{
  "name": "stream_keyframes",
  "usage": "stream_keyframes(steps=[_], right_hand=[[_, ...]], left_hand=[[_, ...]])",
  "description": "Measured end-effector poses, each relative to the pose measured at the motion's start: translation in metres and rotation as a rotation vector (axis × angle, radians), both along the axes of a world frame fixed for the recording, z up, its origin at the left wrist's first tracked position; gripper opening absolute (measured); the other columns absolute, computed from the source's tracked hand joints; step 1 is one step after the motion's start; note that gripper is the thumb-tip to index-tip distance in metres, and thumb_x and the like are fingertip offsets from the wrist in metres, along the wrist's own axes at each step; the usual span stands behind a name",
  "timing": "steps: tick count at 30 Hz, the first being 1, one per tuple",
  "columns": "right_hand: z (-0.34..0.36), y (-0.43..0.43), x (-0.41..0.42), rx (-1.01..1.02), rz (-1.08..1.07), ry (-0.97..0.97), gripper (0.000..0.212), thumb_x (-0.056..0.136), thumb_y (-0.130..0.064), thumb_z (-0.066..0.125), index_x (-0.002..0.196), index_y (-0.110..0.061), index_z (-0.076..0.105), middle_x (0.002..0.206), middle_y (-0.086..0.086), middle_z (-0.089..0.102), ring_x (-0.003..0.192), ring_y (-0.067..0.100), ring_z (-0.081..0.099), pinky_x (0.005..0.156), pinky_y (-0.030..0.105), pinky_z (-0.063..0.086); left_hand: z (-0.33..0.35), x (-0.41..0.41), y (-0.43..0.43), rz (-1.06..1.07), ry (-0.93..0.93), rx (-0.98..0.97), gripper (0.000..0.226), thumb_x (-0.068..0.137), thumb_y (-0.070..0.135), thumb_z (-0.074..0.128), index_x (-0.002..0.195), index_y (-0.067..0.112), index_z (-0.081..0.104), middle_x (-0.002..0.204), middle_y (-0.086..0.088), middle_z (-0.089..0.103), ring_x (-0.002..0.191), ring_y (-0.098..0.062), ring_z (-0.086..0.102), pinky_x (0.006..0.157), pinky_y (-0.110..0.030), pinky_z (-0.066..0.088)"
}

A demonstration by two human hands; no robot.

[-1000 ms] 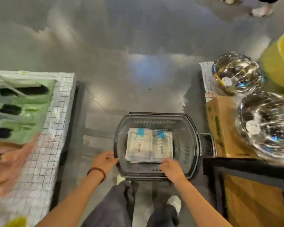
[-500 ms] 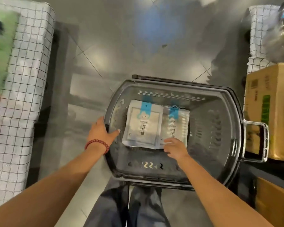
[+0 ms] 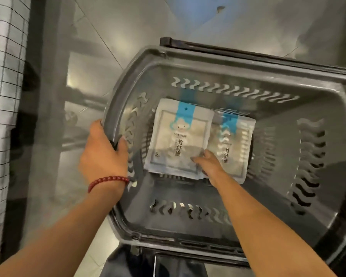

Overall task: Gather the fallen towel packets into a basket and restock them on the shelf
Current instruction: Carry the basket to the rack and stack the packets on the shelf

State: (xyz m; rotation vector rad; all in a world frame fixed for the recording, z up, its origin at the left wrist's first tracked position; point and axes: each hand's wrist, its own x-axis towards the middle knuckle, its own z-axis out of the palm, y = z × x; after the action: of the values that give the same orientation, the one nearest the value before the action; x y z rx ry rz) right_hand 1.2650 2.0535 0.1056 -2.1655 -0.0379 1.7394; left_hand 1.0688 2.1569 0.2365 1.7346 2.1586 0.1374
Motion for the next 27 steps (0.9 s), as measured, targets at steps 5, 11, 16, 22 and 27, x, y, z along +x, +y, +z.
stream_keyframes(steps=[5, 11, 16, 22, 27], right_hand=[[-0.013, 0.001, -0.023, -0.025, -0.039, -0.227, 0.041, 0.08, -0.01, 0.07, 0.117, -0.003, 0.052, 0.102, 0.008, 0.06, 0.098, 0.028, 0.061, 0.086, 0.038, 0.051], [0.008, -0.004, -0.024, 0.102, -0.142, -0.267, 0.025, 0.09, -0.006, 0.058, 0.114, 0.001, 0.056, 0.114, 0.019, 0.063, 0.108, 0.034, 0.058, 0.092, 0.036, 0.047], [0.041, -0.012, -0.005, 0.208, -0.183, -0.328, 0.042, 0.095, -0.001, 0.049, 0.136, -0.005, 0.044, 0.137, 0.009, 0.049, 0.124, 0.022, 0.048, 0.102, 0.023, 0.038], [0.086, -0.026, 0.014, 0.432, -0.457, 0.017, 0.045, 0.091, 0.012, 0.041, 0.128, -0.012, 0.052, 0.118, 0.005, 0.065, 0.105, 0.017, 0.064, 0.085, 0.029, 0.054], [0.097, -0.025, 0.006, 0.54, -0.612, 0.462, 0.043, 0.09, 0.007, 0.047, 0.124, -0.019, 0.055, 0.127, 0.009, 0.061, 0.119, 0.026, 0.057, 0.092, 0.038, 0.052]], left_hand=[[-0.004, -0.003, -0.001, 0.002, 0.011, 0.002, 0.033, 0.086, 0.028, 0.063, 0.108, 0.013, 0.044, 0.081, 0.002, 0.049, 0.065, -0.02, 0.041, 0.061, -0.032, 0.034], [-0.006, -0.008, 0.001, -0.007, -0.052, 0.001, 0.032, 0.086, 0.028, 0.062, 0.11, 0.018, 0.044, 0.082, 0.005, 0.052, 0.065, -0.018, 0.046, 0.061, -0.028, 0.036], [0.003, -0.014, 0.002, -0.04, -0.295, -0.071, 0.054, 0.084, 0.022, 0.064, 0.132, 0.024, 0.039, 0.118, 0.003, 0.054, 0.107, -0.02, 0.053, 0.086, -0.027, 0.043], [0.036, 0.002, -0.005, -0.36, -0.251, -0.013, 0.064, 0.077, 0.046, 0.068, 0.131, 0.015, 0.049, 0.115, 0.003, 0.052, 0.103, -0.016, 0.052, 0.091, -0.034, 0.046], [0.032, 0.032, 0.002, 0.103, -0.579, -0.673, 0.083, 0.065, 0.051, 0.076, 0.135, 0.019, 0.045, 0.103, 0.004, 0.068, 0.093, -0.012, 0.065, 0.086, -0.028, 0.048]])
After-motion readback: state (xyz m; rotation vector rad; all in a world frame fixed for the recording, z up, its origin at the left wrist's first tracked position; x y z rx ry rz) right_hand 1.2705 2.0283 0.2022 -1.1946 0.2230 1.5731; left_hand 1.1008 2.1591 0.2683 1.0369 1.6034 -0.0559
